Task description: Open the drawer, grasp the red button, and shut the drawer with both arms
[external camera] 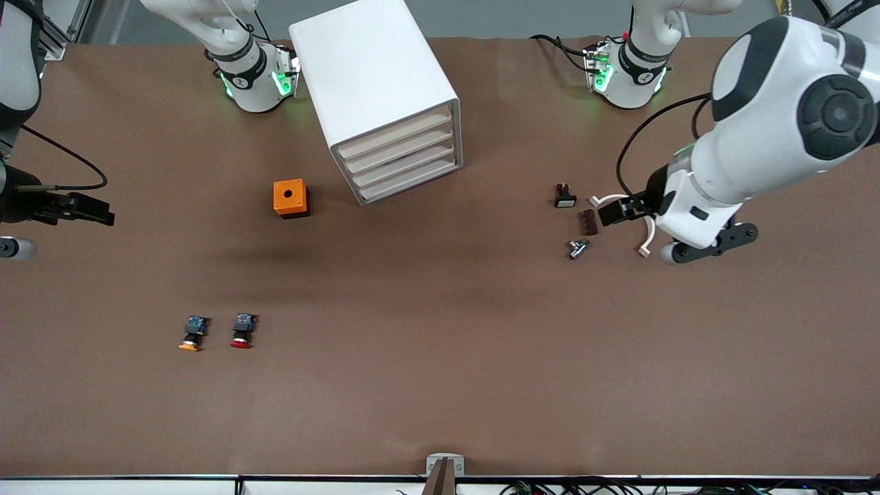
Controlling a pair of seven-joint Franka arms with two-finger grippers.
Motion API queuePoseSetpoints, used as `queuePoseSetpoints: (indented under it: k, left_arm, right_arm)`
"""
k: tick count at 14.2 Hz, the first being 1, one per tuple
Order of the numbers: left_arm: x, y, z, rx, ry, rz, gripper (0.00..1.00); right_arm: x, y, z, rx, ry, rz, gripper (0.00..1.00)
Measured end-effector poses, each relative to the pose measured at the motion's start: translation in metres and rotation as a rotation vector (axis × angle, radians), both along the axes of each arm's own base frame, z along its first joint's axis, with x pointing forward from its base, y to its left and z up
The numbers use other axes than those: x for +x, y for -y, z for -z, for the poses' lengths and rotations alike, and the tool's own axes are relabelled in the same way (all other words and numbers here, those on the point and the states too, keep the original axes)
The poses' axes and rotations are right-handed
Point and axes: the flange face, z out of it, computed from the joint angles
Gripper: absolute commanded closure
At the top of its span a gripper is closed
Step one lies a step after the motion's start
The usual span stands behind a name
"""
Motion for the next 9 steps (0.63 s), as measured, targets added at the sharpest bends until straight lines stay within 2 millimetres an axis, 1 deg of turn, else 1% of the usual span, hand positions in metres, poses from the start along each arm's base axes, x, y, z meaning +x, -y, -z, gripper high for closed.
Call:
queuePoseSetpoints:
  k: [3,5,6,9]
  left_arm:
    - [0.003,-0.026,-0.002,0.006,0.002,0.023,0.01]
    - [0.001,-0.039,-0.001,0.016,0.001,0.046,0.00]
    - [0.000,-0.050,-0.002,0.016,0.003,0.057,0.00]
    - [-0.005,-0.095,-0.010,0.003,0.016,0.094,0.00]
  right_arm:
    - [0.000,-0.001,-0.002,-0.001,0.003,-0.001,0.00]
    - [0.001,-0.001,-0.015,-0.003,0.021,-0.003,0.00]
    - [0.001,-0.002,-0.022,-0.004,0.028,-0.004,0.00]
    - [-0.005,-0.003,-0.033,-0.001,0.006,-0.002,0.00]
